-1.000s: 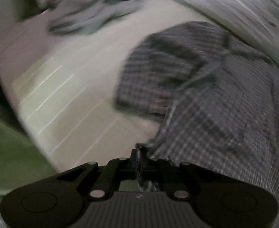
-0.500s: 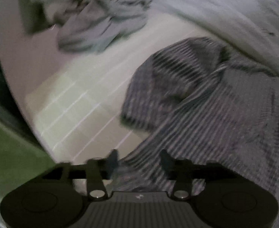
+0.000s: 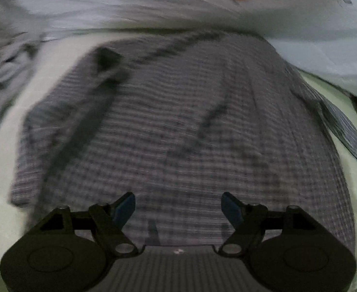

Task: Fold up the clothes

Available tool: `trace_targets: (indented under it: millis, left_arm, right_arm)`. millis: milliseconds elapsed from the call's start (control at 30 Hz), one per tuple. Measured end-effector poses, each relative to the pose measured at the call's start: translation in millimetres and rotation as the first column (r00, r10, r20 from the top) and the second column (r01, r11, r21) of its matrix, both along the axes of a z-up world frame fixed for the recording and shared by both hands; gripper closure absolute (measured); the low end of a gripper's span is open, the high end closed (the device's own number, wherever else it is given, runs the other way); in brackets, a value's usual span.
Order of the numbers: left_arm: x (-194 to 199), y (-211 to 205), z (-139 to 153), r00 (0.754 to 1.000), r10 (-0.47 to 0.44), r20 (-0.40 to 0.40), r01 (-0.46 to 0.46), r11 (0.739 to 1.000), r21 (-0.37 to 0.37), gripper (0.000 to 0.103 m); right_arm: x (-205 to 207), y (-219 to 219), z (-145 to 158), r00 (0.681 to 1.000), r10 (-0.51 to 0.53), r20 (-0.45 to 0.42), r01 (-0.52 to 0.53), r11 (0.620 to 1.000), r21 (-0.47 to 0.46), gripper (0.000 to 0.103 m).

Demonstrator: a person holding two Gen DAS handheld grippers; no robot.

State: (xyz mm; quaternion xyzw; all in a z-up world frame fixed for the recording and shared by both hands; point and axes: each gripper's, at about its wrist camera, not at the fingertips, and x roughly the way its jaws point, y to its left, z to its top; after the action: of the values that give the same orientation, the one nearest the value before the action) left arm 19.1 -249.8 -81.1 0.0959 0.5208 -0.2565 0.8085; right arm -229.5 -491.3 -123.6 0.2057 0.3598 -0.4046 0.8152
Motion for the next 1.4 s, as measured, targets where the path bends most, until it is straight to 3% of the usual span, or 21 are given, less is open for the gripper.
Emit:
trace_targets:
  millis: [200,467,600,700,800,967,1167,1400]
  left_arm:
    - [16,-52,-27,0.994,-0.072,-0.078,0.074,0.997,0.033,0.024]
    - [47,-106,-55,0.986,-0.081,-0.149,0.095,0.992,0.085,0.022]
    - [52,-123,-59,0.985,-0.095,-0.142,0.111,0.988,0.107,0.015]
    - [51,-128,-61,0.988,-0.103,-0.114,0.116,0.986,0.122,0.012]
    - [51,-129,-63,0.988,-0.110,-0.107,0.124,0.984,0.127,0.006]
    - [41,-140,-70,0.980,-0.181,-0.078,0.193,0.962,0.191,0.000]
    - [41,-139,-69,0.980,-0.183,-0.074,0.194,0.963,0.186,0.000]
    - [42,-138,-69,0.981,-0.179,-0.077,0.191,0.964,0.187,0.000]
  right_arm:
    - [-14,-57,-1,0.986,-0.136,0.100,0.135,0.991,0.015,0.000]
    - [-25,-154,4,0.976,-0.198,0.094,0.197,0.980,0.011,0.000]
    - [-6,-186,1,0.993,-0.104,-0.064,0.100,0.993,-0.068,0.000]
    - [9,-199,-7,0.979,-0.007,-0.202,-0.021,0.990,-0.138,0.001]
    - [18,-210,-16,0.960,0.070,-0.270,-0.114,0.982,-0.153,0.001]
    - [22,-222,-23,0.951,0.126,-0.283,-0.171,0.975,-0.142,0.003]
    - [23,-229,-27,0.952,0.154,-0.265,-0.194,0.973,-0.129,0.004]
    - [16,-241,-31,0.979,0.118,-0.169,-0.129,0.990,-0.055,0.004]
